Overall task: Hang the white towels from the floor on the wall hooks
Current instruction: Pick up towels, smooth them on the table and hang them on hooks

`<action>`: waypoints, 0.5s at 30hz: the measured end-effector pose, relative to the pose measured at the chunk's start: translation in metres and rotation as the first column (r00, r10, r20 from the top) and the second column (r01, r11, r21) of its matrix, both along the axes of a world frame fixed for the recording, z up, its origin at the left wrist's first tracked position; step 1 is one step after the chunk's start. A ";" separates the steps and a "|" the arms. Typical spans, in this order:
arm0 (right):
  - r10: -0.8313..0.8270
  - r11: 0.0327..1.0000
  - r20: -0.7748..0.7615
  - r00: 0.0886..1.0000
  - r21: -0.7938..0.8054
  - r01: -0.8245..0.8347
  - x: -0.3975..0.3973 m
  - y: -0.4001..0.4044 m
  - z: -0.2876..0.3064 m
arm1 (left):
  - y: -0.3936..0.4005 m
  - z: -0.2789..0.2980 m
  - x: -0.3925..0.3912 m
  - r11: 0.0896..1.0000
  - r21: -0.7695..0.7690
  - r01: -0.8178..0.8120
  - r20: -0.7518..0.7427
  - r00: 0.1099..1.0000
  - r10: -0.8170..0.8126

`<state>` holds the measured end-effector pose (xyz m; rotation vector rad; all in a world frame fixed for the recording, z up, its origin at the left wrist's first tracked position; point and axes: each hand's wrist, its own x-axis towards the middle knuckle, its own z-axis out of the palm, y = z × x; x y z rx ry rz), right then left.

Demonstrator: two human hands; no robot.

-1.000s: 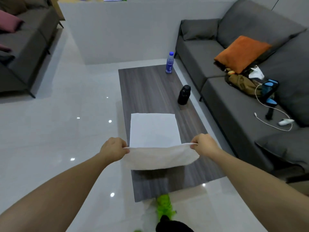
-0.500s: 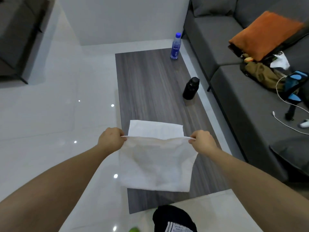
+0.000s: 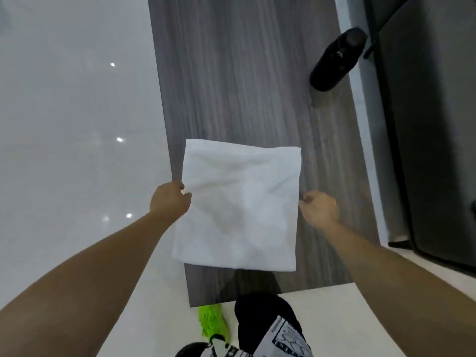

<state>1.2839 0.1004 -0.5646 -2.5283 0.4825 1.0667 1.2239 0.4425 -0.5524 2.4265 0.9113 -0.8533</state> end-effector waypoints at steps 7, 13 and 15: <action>-0.290 0.951 -0.317 0.903 0.007 0.308 -0.125 -0.008 -0.042 | -0.015 -0.049 -0.122 0.963 -0.048 -0.265 -0.310 0.920 0.238; -0.596 0.764 -0.272 0.756 0.099 0.638 -0.163 0.001 -0.051 | -0.019 -0.058 -0.155 0.778 -0.102 -0.620 -0.330 0.759 0.562; -0.673 0.663 -0.310 0.671 0.147 0.734 -0.167 -0.001 -0.051 | -0.018 -0.058 -0.153 0.631 -0.196 -0.751 -0.361 0.653 0.666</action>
